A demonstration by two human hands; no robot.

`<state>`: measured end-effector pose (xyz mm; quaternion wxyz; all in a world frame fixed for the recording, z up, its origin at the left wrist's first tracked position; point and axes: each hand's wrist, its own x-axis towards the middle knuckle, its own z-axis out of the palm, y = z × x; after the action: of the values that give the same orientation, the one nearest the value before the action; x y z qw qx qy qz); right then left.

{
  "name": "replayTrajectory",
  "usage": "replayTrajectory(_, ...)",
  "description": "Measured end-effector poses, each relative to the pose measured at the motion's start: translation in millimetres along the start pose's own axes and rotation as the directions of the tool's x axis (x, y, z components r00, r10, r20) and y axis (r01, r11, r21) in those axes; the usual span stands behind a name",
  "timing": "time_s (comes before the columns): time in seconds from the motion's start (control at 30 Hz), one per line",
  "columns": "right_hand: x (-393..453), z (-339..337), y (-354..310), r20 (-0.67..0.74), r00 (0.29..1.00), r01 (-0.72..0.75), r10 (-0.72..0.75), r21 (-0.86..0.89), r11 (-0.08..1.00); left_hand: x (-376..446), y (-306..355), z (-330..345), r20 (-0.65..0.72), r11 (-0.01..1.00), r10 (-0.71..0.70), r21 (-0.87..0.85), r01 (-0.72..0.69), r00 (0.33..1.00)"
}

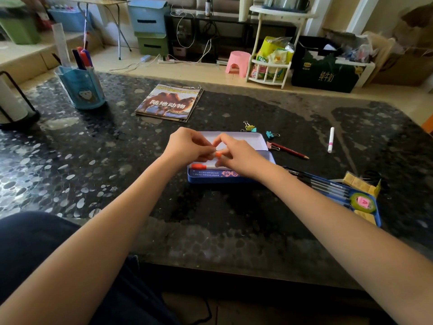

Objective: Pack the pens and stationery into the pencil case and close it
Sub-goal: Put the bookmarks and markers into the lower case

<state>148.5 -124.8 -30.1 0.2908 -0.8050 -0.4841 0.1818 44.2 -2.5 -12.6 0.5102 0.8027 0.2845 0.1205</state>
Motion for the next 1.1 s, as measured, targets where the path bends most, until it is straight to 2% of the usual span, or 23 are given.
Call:
replayTrajectory(0.1, -3.6, -2.9, 10.0, -0.022, 1.0, -0.018, 0.016, -0.069, 0.997, 4.1, -7.2, -10.6, -0.069, 0.998, -0.015, 0.056, 0.019, 0.998)
replayTrajectory(0.17, -9.7, -7.2, 22.0, -0.075, 0.997, -0.033, 0.022, -0.149, 0.988, 5.6, -11.4, -16.7, -0.112, 0.984, 0.01, 0.179, 0.01, 0.994)
replayTrajectory(0.27, -23.9, -12.4, 30.2, -0.113, 0.989, -0.107, 0.093, -0.121, 0.987, 3.8, -11.0, -16.0, -0.091, 0.857, 0.11, 0.513, -0.048, 0.99)
replayTrajectory(0.33, -25.4, -13.4, 33.4, -0.129, 0.986, -0.117, 0.102, -0.11, 0.987, 1.4, -8.2, -14.9, -0.056, 0.801, 0.11, 0.596, -0.056, 0.992)
replayTrajectory(0.47, -24.8, -14.5, 33.3, -0.133, 0.985, -0.129, 0.113, -0.114, 0.985, 2.5, -8.6, -15.2, -0.004, 0.807, 0.109, 0.584, -0.086, 0.994)
replayTrajectory(0.6, -23.0, -13.1, 34.3, -0.159, 0.976, -0.166, 0.151, -0.087, 0.982, 1.4, -11.2, -10.6, 0.063, 0.701, 0.083, 0.705, -0.103, 0.995)
replayTrajectory(0.67, -22.2, -12.6, 34.9, -0.155, 0.975, -0.173, 0.158, -0.086, 0.981, 2.6, -12.1, -11.6, 0.076, 0.698, 0.071, 0.708, -0.104, 0.995)
replayTrajectory(0.83, -19.1, -12.2, 35.4, -0.133, 0.976, -0.182, 0.17, -0.085, 0.98, 6.1, -14.5, -15.3, 0.063, 0.754, 0.073, 0.65, -0.097, 0.995)
replayTrajectory(0.97, -18.8, -15.4, 38.6, -0.109, 0.982, -0.162, 0.151, -0.092, 0.983, 7.1, -15.5, -12.6, 0.029, 0.73, 0.102, 0.677, -0.094, 0.994)
replayTrajectory(1.1, -20.7, -22.2, 48.6, -0.191, 0.976, -0.117, 0.107, -0.046, 0.992, 5.3, -11.1, -8.4, -0.019, 0.703, 0.163, 0.703, -0.102, 0.987)
